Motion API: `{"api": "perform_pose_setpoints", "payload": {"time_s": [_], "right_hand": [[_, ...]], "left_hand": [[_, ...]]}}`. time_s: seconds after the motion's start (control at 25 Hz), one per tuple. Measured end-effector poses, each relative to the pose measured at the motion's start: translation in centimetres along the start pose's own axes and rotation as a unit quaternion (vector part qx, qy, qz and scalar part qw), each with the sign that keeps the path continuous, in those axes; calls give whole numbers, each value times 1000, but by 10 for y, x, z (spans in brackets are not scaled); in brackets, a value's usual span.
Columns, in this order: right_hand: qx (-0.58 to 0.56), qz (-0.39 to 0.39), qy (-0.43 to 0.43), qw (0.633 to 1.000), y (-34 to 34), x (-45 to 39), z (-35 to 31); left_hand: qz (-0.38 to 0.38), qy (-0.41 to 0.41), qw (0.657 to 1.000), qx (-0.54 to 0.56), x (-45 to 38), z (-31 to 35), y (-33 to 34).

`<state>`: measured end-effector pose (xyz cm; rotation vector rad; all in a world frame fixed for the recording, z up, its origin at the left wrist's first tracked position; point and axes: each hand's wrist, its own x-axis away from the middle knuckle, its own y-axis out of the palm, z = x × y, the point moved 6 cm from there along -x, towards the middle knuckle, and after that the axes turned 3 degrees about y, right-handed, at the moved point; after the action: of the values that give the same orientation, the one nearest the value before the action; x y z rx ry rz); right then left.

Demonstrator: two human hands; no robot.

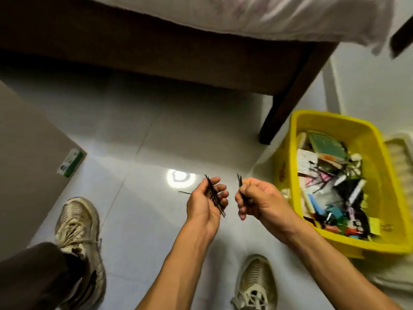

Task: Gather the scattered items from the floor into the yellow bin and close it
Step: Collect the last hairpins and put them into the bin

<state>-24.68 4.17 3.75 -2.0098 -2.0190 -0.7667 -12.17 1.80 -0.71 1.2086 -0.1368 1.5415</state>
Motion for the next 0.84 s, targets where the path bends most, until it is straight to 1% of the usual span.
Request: {"api": "perform_pose_setpoints", "payload": {"time_s": [0.08, 0.12, 0.24, 0.28, 0.36, 0.48, 0.6, 0.72, 0.84], "right_hand": [[-41, 100, -43, 993, -48, 39, -19], [-54, 161, -61, 984, -75, 59, -26], [-45, 323, -95, 940, -139, 107, -40], [-39, 360, -109, 926, -156, 118, -47], [-30, 392, -122, 911, -181, 128, -57], [-31, 377, -103, 920, -193, 120, -54], [-3, 338, -75, 938, -172, 99, -40], [45, 261, -55, 963, -120, 60, -22], [103, 176, -22, 979, -56, 9, 4]], "left_hand": [[-58, -21, 997, -40, 20, -28, 61], [-81, -32, 994, -60, 31, -45, 91], [-128, -56, 984, -106, 53, -88, 171], [-141, -56, 980, -124, 59, -99, 194], [-153, -57, 975, -152, 62, -114, 219], [-161, -45, 973, -157, 54, -118, 220], [-141, -11, 978, -151, 43, -107, 189], [-86, 27, 988, -122, 25, -75, 135], [2, 62, 992, -110, -3, -28, 57]]}}
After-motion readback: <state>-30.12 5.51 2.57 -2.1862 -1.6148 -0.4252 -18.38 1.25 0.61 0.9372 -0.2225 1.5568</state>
